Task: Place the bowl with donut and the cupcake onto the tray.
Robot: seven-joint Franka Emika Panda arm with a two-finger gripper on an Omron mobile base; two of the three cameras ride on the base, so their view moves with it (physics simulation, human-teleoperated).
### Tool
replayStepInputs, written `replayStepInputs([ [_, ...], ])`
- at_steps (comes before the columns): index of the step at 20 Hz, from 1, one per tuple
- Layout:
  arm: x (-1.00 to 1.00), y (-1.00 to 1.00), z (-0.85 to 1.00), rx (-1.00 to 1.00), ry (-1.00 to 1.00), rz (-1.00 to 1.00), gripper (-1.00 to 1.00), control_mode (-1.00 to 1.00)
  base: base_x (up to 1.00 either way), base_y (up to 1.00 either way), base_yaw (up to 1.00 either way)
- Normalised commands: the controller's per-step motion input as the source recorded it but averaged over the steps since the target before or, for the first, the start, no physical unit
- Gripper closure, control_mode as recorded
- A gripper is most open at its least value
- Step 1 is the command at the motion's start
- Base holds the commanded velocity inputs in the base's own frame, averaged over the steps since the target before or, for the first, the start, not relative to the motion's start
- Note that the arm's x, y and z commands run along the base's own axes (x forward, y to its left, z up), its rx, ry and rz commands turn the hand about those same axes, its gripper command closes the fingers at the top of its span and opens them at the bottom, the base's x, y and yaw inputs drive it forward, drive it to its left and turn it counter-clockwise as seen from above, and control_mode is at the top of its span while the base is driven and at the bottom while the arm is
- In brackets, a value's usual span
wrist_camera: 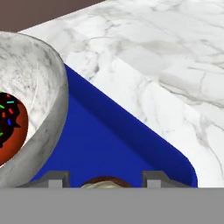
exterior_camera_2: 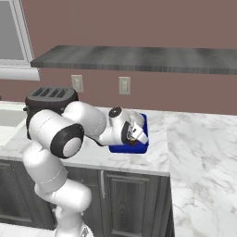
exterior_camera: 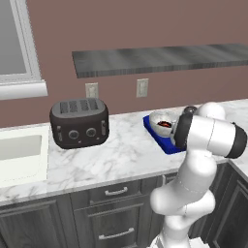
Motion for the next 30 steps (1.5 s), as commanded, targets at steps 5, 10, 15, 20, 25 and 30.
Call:
replayStepInputs([
  [5,0.02,-0.01,0.0,0.01,-0.01,0.0,-1.0,-1.0,0.0,0.0,0.0],
  [10,0.04,-0.09,0.2,0.04,-0.02,-0.01,-1.0,-1.0,0.0,0.0,0.0],
  [15,0.06,-0.1,0.23,0.05,-0.04,-0.03,-1.0,-1.0,0.0,0.0,0.0],
  [20,-0.13,-0.26,0.44,0.07,-0.05,-0.05,-1.0,-1.0,0.0,0.0,0.0],
  [25,-0.82,-0.44,0.72,0.11,-0.22,-0.01,-1.0,-1.0,0.0,0.0,0.0],
  [30,-0.79,-0.43,0.5,0.14,-0.31,0.0,-1.0,-1.0,0.0,0.0,0.0],
])
